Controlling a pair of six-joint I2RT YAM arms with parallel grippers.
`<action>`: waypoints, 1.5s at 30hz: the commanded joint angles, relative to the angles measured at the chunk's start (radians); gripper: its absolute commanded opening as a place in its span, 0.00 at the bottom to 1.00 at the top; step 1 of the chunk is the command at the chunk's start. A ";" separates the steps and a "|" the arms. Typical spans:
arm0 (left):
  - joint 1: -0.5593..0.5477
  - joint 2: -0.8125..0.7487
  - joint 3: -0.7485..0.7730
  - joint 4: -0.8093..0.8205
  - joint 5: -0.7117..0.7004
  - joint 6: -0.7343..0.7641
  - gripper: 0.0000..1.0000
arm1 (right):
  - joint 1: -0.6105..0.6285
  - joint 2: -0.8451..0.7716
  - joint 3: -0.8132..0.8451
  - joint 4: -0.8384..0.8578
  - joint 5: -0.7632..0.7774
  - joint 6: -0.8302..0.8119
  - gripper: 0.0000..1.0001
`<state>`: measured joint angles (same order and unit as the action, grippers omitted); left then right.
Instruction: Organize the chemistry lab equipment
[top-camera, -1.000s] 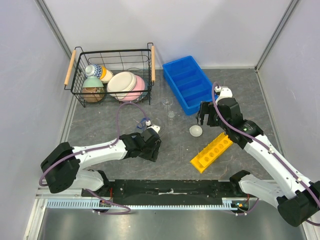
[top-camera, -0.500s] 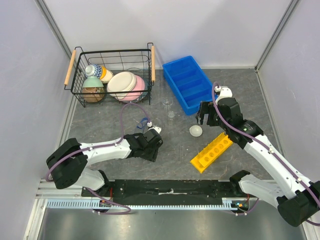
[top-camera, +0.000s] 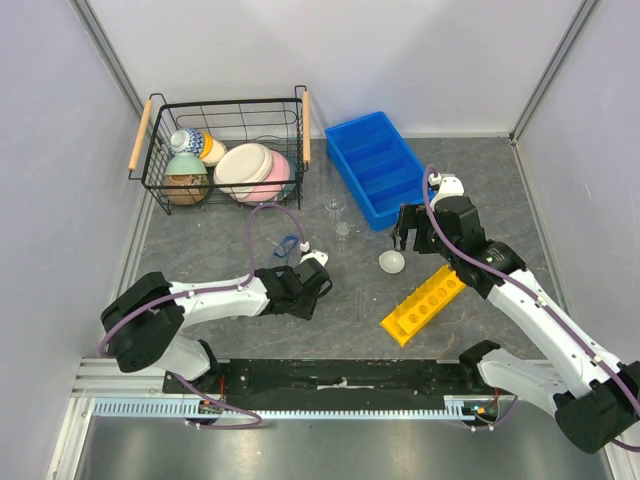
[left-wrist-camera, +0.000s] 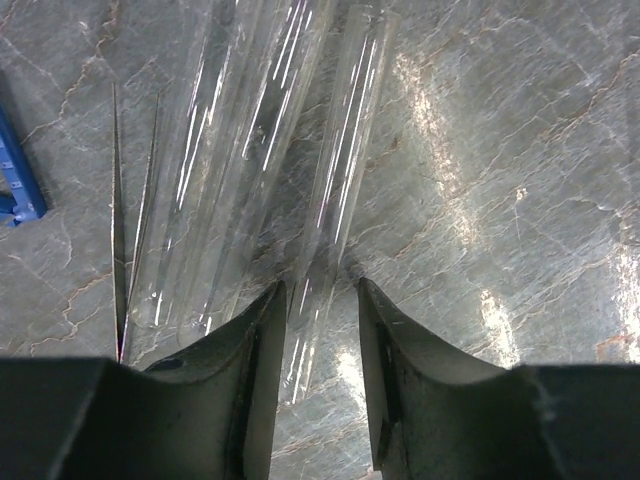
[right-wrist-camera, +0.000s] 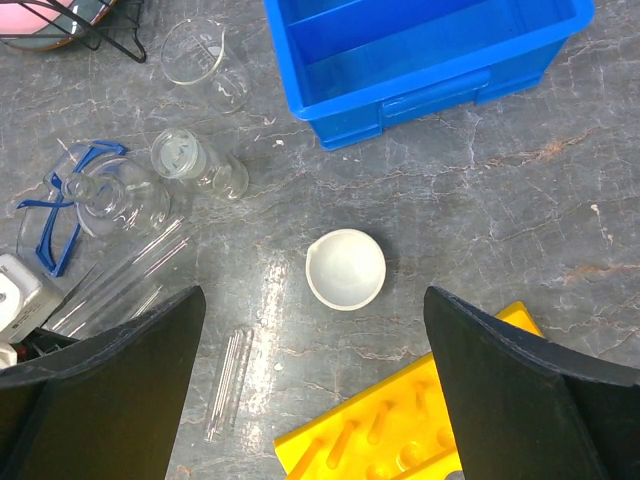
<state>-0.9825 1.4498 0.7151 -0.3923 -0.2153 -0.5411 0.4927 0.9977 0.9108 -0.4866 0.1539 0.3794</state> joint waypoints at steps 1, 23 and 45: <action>-0.024 0.043 -0.003 -0.014 -0.016 -0.008 0.40 | -0.002 -0.018 -0.004 0.025 -0.008 0.007 0.98; -0.110 -0.072 0.113 -0.148 -0.033 0.018 0.08 | 0.000 -0.050 0.007 -0.026 -0.022 0.019 0.98; -0.081 -0.279 0.323 0.044 0.562 0.202 0.06 | 0.001 -0.225 0.117 -0.109 -0.666 0.081 0.98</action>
<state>-1.0790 1.1591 0.9970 -0.4618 0.1761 -0.3912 0.4927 0.8108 0.9695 -0.6086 -0.3237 0.4080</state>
